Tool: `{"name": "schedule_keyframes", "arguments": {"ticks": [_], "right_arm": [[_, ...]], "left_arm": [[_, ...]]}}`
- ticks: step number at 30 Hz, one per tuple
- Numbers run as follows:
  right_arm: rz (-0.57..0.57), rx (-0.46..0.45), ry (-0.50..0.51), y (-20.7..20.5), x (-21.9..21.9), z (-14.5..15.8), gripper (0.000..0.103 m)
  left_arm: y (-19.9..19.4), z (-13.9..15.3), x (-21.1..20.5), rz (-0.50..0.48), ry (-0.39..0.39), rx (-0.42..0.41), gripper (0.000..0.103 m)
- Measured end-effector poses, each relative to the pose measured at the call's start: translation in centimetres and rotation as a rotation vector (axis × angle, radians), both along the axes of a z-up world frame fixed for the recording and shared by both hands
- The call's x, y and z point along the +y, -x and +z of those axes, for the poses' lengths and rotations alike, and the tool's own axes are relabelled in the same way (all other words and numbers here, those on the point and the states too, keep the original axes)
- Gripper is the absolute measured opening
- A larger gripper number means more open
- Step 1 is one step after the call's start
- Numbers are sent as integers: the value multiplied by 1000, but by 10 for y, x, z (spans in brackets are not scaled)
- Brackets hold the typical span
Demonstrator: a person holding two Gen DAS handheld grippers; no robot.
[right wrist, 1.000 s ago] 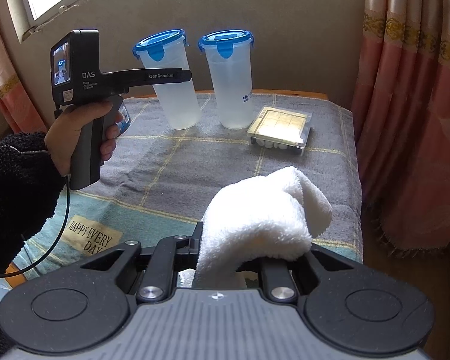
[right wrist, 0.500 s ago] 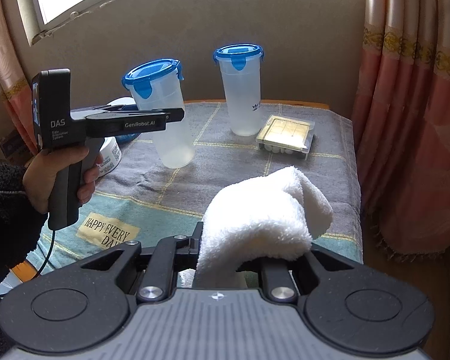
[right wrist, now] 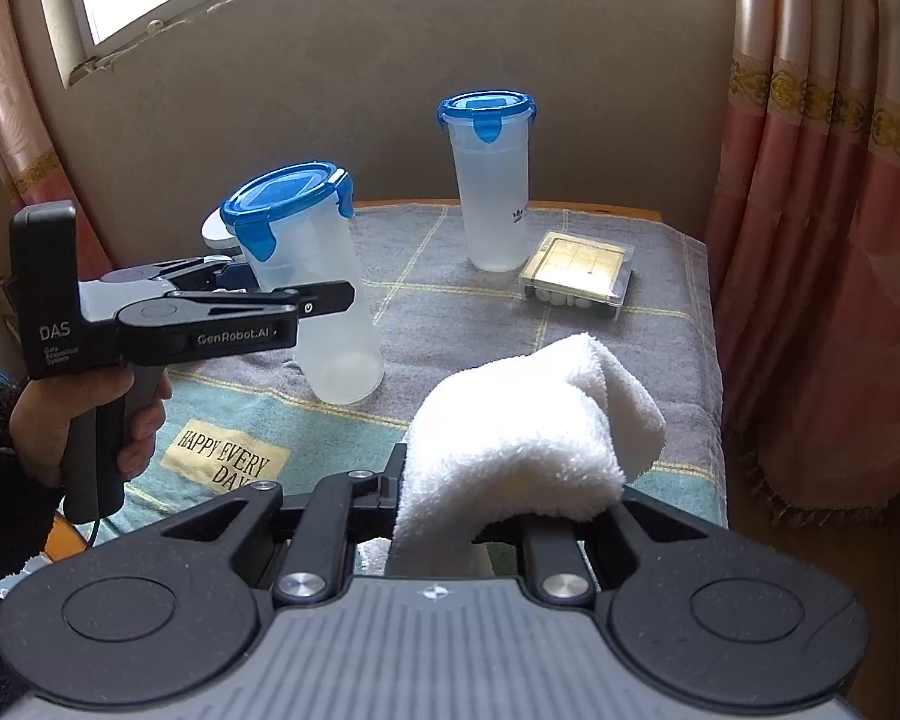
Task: Clean container
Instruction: 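Lift the blue-lidded cup with the left tool toward the right tool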
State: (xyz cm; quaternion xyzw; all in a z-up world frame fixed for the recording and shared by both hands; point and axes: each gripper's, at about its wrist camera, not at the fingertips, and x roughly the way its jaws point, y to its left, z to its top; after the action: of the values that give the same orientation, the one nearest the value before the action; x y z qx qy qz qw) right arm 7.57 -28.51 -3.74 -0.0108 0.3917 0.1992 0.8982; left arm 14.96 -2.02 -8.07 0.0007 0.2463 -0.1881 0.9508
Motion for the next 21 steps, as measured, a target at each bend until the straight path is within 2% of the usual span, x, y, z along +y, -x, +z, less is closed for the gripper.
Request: {"name": "schedule_keyframes", "arguments": {"ticks": [14, 19, 21], "right_arm": [[7, 9, 5, -3, 5, -1, 19], [6, 16, 6, -5, 7, -2, 19], [6, 18, 5, -6, 7, -3, 19]], "left_arm": [[34, 1, -3, -76, 16, 23, 65], [43, 8, -10, -104, -32, 17, 65], [44, 9, -11, -116, -39, 43, 65]]}}
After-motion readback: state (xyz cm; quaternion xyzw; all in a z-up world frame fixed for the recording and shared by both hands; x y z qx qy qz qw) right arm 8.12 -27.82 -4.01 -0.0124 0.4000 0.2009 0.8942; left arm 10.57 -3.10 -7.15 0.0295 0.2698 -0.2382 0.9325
